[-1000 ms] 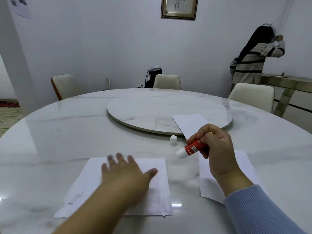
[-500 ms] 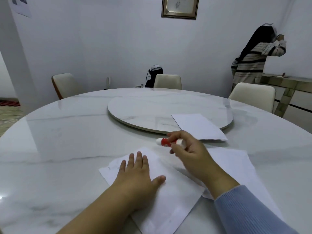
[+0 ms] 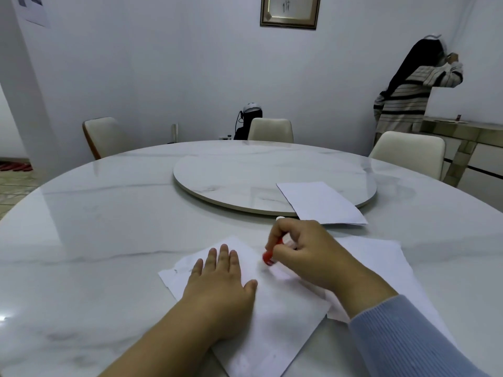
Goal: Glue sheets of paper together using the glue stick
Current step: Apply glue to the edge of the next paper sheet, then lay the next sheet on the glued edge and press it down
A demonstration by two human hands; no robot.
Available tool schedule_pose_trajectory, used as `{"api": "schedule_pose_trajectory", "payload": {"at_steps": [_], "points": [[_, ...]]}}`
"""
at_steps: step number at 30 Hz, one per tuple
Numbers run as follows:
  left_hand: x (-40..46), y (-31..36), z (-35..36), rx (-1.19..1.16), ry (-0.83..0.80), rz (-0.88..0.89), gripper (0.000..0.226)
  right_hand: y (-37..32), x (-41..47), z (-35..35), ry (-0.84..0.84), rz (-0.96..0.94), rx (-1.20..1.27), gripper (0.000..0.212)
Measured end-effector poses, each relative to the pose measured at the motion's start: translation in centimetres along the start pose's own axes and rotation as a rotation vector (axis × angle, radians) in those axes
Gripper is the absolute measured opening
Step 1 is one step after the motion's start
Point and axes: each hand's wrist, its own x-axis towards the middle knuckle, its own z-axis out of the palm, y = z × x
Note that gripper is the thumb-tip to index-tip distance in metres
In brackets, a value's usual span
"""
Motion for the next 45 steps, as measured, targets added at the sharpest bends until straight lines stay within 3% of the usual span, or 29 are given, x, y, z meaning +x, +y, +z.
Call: {"api": "schedule_pose_trajectory", "payload": {"at_steps": [7, 10, 14, 17, 19, 22, 26, 30, 36, 45], "points": [[-0.4, 0.3, 0.1, -0.027, 0.007, -0.040, 0.068, -0.1, -1.7, -3.8, -0.214, 0.137, -0.085, 0.015], [-0.6, 0.4, 0.1, -0.038, 0.009, -0.102, 0.069, 0.0, -2.1, -4.3, -0.260, 0.193, 0.107, 0.013], [-0.8, 0.7, 0.0, -0.085, 0.055, -0.280, 0.074, 1.3, -1.0, -4.8, 0.160, 0.101, 0.804, 0.027], [-0.9, 0.6, 0.2, -0.122, 0.155, -0.227, 0.076, 2.1, 0.0, -3.6, 0.362, 0.110, 1.116, 0.036], [-1.0, 0.3, 0.4, -0.114, 0.173, -0.141, 0.074, 2.5, 0.8, -2.1, 0.457, 0.098, 1.020, 0.038], [-0.9, 0.2, 0.6, -0.100, 0.133, -0.110, 0.072, 2.5, 2.1, -0.6, 0.528, 0.086, 0.566, 0.040], [-0.9, 0.7, 0.7, -0.097, 0.123, -0.172, 0.076, 2.0, 4.9, 1.1, 0.393, 0.083, 0.197, 0.041], [-0.8, 1.1, 0.5, -0.080, 0.107, -0.242, 0.078, 2.0, 7.6, 1.9, 0.245, 0.064, -0.088, 0.026], [-0.6, 1.0, 0.4, -0.065, 0.100, -0.249, 0.079, 3.7, 8.9, 3.1, 0.207, 0.089, -0.231, 0.026], [-0.6, 1.0, 0.4, -0.033, 0.101, -0.248, 0.077, 4.9, 7.1, 2.4, 0.334, 0.024, -0.039, 0.033]]}}
